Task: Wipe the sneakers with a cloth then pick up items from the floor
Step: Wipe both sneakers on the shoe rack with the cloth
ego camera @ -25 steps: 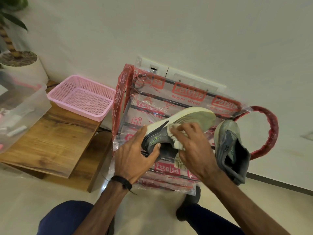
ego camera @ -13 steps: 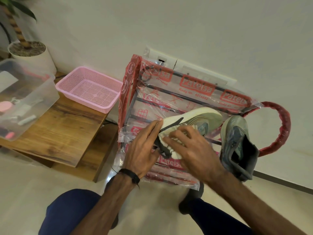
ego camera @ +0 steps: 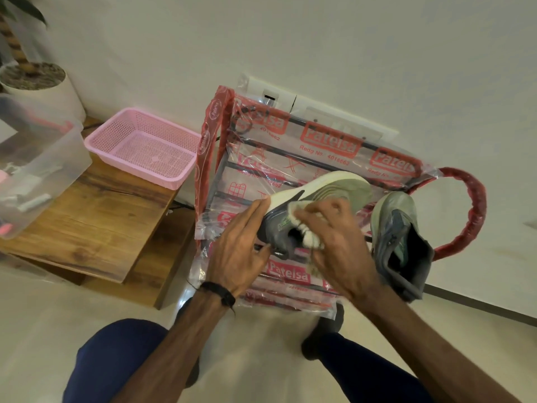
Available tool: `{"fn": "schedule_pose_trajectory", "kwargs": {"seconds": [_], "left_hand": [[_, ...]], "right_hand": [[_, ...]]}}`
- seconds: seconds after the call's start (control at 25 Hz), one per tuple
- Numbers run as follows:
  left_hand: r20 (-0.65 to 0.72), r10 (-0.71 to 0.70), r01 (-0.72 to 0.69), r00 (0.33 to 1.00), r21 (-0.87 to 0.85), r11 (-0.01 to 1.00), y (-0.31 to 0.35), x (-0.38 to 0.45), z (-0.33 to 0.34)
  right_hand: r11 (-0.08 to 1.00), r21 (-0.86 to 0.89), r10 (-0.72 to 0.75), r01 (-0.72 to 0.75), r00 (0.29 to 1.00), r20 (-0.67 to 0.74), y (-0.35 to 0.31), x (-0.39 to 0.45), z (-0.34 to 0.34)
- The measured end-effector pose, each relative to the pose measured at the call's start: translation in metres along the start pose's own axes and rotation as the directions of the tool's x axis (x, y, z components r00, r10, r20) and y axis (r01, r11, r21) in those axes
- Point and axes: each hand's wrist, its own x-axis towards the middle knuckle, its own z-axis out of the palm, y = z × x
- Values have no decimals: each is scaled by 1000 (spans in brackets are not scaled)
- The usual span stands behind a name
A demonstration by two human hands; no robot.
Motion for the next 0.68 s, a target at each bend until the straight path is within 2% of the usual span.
{"fn": "schedule_pose_trajectory", "kwargs": {"seconds": [0.08, 0.12, 0.16, 0.28, 0.32, 0.48, 0.68], "left_hand": [[-7, 37, -37, 999, 17, 999, 2, 0, -2], [5, 47, -47, 999, 21, 999, 3, 1, -2], [18, 34, -34, 999, 14, 999, 4, 2, -2], [39, -37, 37, 999, -7, 999, 3, 3, -2], [42, -43, 44, 998, -11, 999, 2, 4, -3], [46, 23, -25, 999, 40, 999, 3, 6, -6], [76, 20, -23, 997, 33, 999, 6, 10, -9]], "right_hand": [[964, -43, -261, 264, 963, 61, -12, -11, -3], [947, -51, -313, 317, 947, 75, -11, -10, -6], [954, -60, -290, 295, 954, 74, -6, -4, -9], [998, -51, -39, 41, 998, 48, 3, 17, -10], [999, -38, -34, 37, 997, 66, 2, 20, -12], [938, -95, -308, 333, 928, 211, -8, 22, -27], [910, -162, -323, 380, 899, 295, -26, 41, -30]]}}
